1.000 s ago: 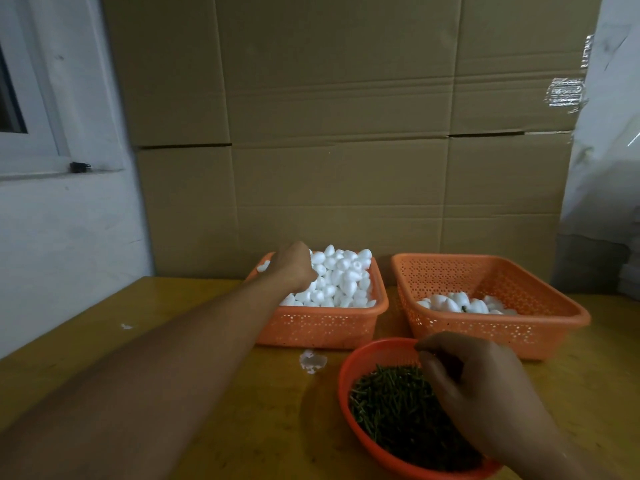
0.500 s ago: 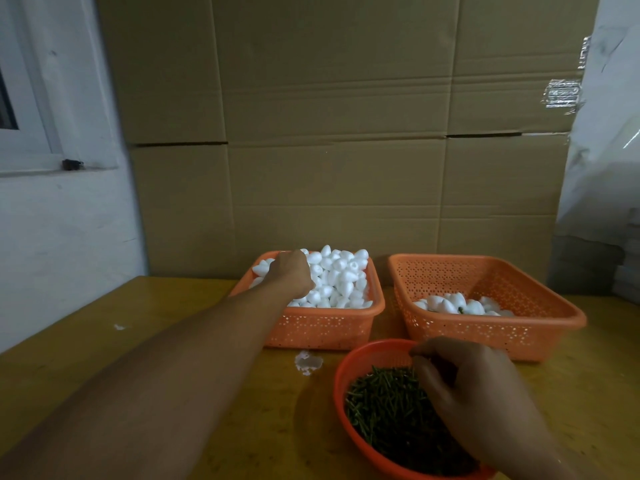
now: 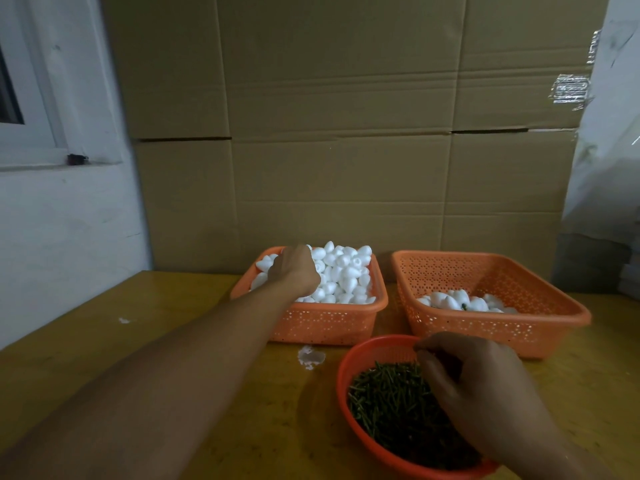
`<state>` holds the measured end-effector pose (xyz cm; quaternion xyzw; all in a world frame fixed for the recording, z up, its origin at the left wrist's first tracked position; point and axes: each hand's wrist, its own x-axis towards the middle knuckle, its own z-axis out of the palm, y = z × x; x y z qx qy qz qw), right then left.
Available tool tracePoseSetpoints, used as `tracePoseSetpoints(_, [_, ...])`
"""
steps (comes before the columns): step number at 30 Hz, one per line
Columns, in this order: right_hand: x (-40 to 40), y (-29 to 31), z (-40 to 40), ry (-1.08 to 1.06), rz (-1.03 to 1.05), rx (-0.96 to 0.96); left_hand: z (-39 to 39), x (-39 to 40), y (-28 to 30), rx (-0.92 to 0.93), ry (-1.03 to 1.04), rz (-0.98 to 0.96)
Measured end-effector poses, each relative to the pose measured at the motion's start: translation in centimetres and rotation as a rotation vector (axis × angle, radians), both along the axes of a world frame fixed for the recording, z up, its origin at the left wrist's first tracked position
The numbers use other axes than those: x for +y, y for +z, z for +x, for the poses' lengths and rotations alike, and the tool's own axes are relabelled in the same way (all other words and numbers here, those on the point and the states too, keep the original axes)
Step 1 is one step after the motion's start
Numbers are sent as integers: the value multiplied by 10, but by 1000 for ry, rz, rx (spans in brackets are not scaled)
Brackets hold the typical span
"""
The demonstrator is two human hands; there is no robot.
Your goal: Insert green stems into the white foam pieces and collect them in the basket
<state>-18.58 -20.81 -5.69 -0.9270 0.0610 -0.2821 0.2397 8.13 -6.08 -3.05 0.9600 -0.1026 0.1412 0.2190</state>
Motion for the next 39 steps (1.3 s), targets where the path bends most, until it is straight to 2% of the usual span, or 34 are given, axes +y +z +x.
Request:
tracePoseSetpoints(6, [3,2,-1,6,5,11,-20,14,5,-195,-219,-185])
tracePoseSetpoints(12, [2,1,0,14,-15,43,-61,23,-5,-245,-470,-424])
tracePoseSetpoints(16, [0,0,0,54,-78,138,-101,26,-10,-187,-601,-563])
tracePoseSetpoints(21, [-3,-3,3,56,-174,251,-142,33,-21,-3,-667,-655])
tracePoseSetpoints(27, [-2,-2,2,62,-201,287,-161,34,-29,209,-747,-923])
tracePoseSetpoints(32, [1,0,1,82,-232,336,-165,37,-34,244,-849,-919])
tracePoseSetpoints(39, [8,2,2,140,-311,525,-166,36,-36,271,-867,-877])
